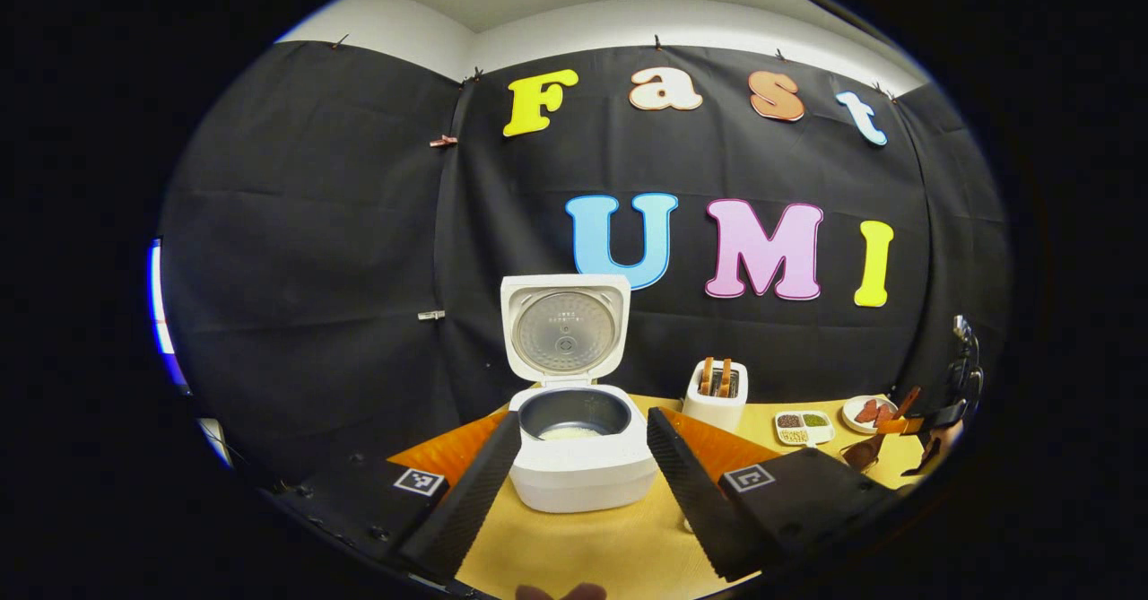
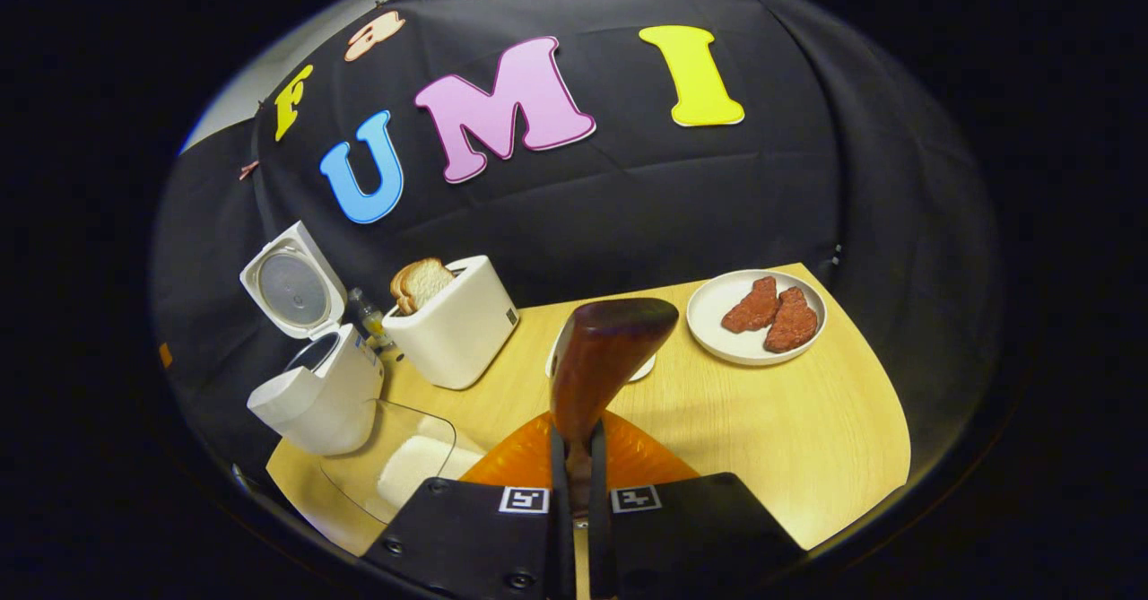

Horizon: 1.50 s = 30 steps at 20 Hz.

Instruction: Close the left gripper, press the button to open the rice cooker; take a wooden spoon from the chopstick holder with the right hand, scoop a spoonful of rice and pour it into the rice cooker, then put the wooden spoon back into the chopstick holder.

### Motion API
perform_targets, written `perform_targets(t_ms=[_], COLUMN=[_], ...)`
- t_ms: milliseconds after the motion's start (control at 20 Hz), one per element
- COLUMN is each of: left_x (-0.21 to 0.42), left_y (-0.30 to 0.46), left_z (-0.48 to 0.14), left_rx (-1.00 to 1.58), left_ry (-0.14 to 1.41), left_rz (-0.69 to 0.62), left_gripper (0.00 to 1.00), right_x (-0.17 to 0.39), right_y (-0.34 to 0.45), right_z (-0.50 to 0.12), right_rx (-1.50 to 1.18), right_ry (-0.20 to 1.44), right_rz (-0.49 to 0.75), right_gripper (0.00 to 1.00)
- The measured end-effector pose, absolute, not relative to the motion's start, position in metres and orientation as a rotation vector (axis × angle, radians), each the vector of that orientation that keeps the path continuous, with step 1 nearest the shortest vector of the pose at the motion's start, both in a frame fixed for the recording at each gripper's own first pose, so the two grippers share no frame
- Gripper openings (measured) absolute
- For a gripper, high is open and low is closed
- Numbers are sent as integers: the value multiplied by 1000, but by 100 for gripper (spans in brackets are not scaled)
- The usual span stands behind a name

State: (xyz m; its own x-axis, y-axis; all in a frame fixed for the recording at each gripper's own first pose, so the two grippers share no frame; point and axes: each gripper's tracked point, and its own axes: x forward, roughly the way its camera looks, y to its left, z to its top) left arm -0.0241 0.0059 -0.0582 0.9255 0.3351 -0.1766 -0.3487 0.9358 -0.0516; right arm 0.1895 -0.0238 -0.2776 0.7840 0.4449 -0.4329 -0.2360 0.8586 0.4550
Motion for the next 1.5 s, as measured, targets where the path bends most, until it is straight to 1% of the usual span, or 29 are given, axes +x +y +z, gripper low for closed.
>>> perform_targets(t_ms=[200, 400, 550, 650, 750, 1000, 1350, 1500], left_x=[-25, -29, -31, -33, -35, -40, -41, -43], left_y=[24, 44, 56, 63, 72, 90, 115, 125], left_z=[-52, -48, -49, -51, -53, -54, -65, -70], left_rx=[-75, -46, -64, -80, -85, -75, -98, -93], left_ry=[154, 135, 132, 126, 122, 106, 107, 109], left_rz=[298, 241, 201, 175, 154, 102, 74, 75], left_gripper=[97, 97, 97, 97, 97, 97, 97, 98], right_x=[178, 157, 141, 131, 125, 123, 140, 136], right_y=[-19, 16, 54, 82, 105, 146, 168, 177], right_z=[-231, -189, -170, -170, -177, -216, -277, -296], right_rx=[355, 324, 305, 278, 236, 108, -79, -163], right_ry=[486, 434, 422, 427, 442, 505, 590, 621], right_rz=[354, 379, 410, 428, 427, 375, 281, 273], right_gripper=[11, 11, 11, 10, 10, 11, 11, 10])
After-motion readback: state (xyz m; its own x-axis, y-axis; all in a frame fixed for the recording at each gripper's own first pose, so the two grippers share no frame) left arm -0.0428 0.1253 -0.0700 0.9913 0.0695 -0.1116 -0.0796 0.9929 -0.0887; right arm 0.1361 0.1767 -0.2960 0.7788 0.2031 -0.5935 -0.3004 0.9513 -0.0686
